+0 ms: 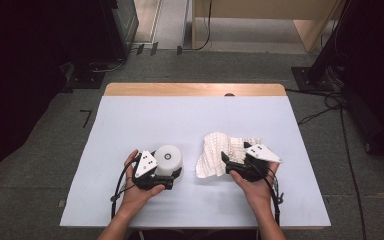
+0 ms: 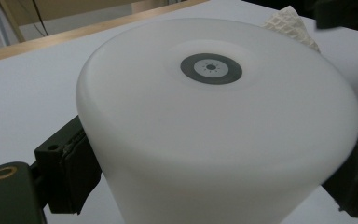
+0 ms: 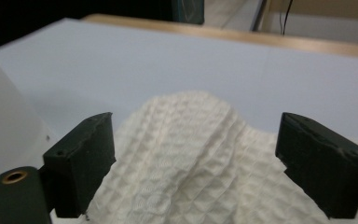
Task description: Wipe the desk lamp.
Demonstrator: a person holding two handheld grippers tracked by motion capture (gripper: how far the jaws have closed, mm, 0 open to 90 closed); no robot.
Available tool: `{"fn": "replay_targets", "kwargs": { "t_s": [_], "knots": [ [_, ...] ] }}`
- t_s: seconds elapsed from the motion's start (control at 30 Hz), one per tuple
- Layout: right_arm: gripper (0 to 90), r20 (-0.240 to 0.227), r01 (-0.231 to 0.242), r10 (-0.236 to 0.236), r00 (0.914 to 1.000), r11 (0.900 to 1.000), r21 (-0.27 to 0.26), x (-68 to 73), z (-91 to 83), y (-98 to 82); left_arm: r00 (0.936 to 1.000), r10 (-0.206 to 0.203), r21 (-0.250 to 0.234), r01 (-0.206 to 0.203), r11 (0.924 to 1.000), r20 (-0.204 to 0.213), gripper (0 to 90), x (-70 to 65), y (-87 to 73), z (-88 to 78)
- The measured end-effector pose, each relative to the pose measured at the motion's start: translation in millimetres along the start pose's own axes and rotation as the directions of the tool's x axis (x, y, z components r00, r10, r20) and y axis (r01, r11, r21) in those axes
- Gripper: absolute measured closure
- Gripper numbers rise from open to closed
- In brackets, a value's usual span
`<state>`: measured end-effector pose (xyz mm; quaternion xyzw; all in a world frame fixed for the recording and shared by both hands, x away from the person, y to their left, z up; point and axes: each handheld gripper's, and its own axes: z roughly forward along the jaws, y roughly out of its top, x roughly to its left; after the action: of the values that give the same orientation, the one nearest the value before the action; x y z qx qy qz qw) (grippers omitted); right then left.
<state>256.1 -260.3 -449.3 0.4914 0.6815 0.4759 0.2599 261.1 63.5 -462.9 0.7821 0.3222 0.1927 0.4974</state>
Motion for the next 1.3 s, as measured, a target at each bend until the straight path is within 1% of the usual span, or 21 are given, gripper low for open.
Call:
{"fn": "replay_targets", "kwargs": {
  "t_s": [0.1, 0.13, 0.17, 0.2, 0.27, 0.33, 0.37, 0.4, 0.47, 0.5, 0.57, 0.6, 0.63, 0.7, 0.8, 0.9, 1.0, 1.07, 1.13, 1.23, 1.3],
  "knots": [
    [2.4, 0.038, -0.028, 0.025, 0.999, 0.996, 0.09, 4.5, 22.5, -8.5, 1.0, 0.002, 0.0, -0.002, 1.0, -0.005, 7.1, -1.2, -0.7, -1.2],
    [2.4, 0.038, -0.028, 0.025, 0.999, 0.996, 0.09, 4.5, 22.5, -8.5, 1.0, 0.002, 0.0, -0.002, 1.0, -0.005, 7.2, -1.2, -0.7, -1.2],
    [0.0, 0.098, -0.053, 0.038, 0.9945, 0.987, 0.154, 3.7, 40.4, -15.5, 1.0, 0.0, 0.001, 0.0, 1.0, -0.008, 7.2, -2.8, -1.7, -3.1],
    [0.0, 0.125, -0.063, 0.042, 0.9912, 0.984, 0.169, 2.7, 45.1, -17.3, 1.0, -0.001, 0.0, 0.001, 1.0, -0.009, 7.2, -3.3, -2.0, -3.5],
    [0.0, 0.166, -0.1, 0.067, 0.9839, 0.974, 0.203, 0.4, 53.8, -20.1, 0.9999, -0.002, 0.001, 0.003, 1.0, -0.015, 7.2, -4.4, -2.9, -5.9],
    [0.0, 0.175, -0.119, 0.076, 0.9817, 0.961, 0.25, -2.2, 62.6, -23.9, 0.9998, -0.002, 0.002, 0.002, 1.0, -0.018, 7.2, -5.4, -3.9, -8.6],
    [5.1, 0.189, -0.124, 0.07, 0.9795, 0.949, 0.29, -2.3, 66.2, -25.1, 0.9998, -0.004, 0.002, 0.004, 1.0, -0.02, 7.2, -5.7, -4.3, -9.4],
    [12.6, 0.197, -0.116, 0.057, 0.9787, 0.947, 0.299, -1.5, 66.3, -25.3, 0.9998, -0.003, 0.001, 0.003, 1.0, -0.021, 7.2, -5.9, -4.7, -10.1],
    [33.5, 0.206, -0.077, 0.015, 0.9785, 0.952, 0.296, 0.5, 63.0, -26.2, 0.9997, -0.004, 0.0, 0.004, 1.0, -0.025, 7.2, -6.9, -5.2, -10.7],
    [53.5, 0.188, -0.064, 0.011, 0.982, 0.958, 0.28, 0.2, 60.1, -27.0, 0.9996, -0.004, 0.001, 0.004, 1.0, -0.03, 7.2, -7.5, -5.2, -10.7],
    [73.9, 0.139, -0.04, 0.002, 0.9903, 0.962, 0.272, -1.9, 54.2, -27.8, 0.9994, -0.01, 0.002, 0.01, 1.0, -0.034, 7.2, -8.0, -4.6, -11.0],
    [73.9, 0.139, -0.04, 0.002, 0.9903, 0.962, 0.272, -1.9, 54.2, -27.8, 0.9994, -0.01, 0.002, 0.01, 1.0, -0.034, 7.3, -8.0, -4.6, -11.0],
    [80.6, 0.111, -0.043, 0.018, 0.9936, 0.975, 0.22, -3.3, 43.7, -26.7, 0.9992, -0.008, 0.001, 0.008, 1.0, -0.039, 7.3, -8.8, -4.4, -11.2],
    [81.0, 0.056, -0.013, 0.004, 0.9984, 0.987, 0.162, -1.0, 35.2, -22.5, 0.9989, 0.004, -0.003, -0.004, 1.0, -0.046, 7.8, -9.3, -4.3, -11.8],
    [81.2, 0.003, 0.026, -0.026, 0.9997, 0.996, 0.083, 8.8, 21.9, -12.8, 0.9992, 0.007, -0.016, -0.008, 0.9998, -0.038, 8.3, -8.5, -3.4, -11.6],
    [81.2, -0.069, 0.079, -0.078, 0.9946, 0.997, 0.018, 28.0, 12.0, -4.6, 0.9997, -0.02, -0.045, 0.02, 0.9988, -0.014, 8.4, -6.1, 0.5, -12.7],
    [81.2, -0.185, 0.098, -0.097, 0.978, 0.995, -0.002, 47.8, 10.1, -3.3, 0.9996, -0.023, -0.078, 0.024, 0.9966, 0.015, 8.4, -7.0, 5.3, -14.7],
    [81.4, -0.279, 0.105, -0.106, 0.9543, 0.994, -0.018, 61.2, 10.0, -3.1, 0.9994, -0.026, -0.089, 0.028, 0.9956, 0.025, 8.4, -8.0, 6.5, -14.6],
    [81.6, -0.365, 0.1, -0.101, 0.9257, 0.995, -0.021, 71.6, 9.3, -2.3, 0.9984, -0.039, -0.091, 0.042, 0.995, 0.042, 8.4, -7.2, 6.8, -13.2],
    [81.9, -0.434, 0.093, -0.097, 0.8955, 0.995, -0.032, 80.8, 5.5, 0.6, 0.9964, -0.053, -0.093, 0.059, 0.9939, 0.066, 8.5, -5.5, 6.5, -11.2],
    [82.0, -0.457, 0.083, -0.097, 0.8841, 0.995, -0.051, 82.9, 0.7, 4.5, 0.9969, -0.043, -0.082, 0.048, 0.9955, 0.065, 8.5, -6.6, 6.4, -9.5]
  ]
}}
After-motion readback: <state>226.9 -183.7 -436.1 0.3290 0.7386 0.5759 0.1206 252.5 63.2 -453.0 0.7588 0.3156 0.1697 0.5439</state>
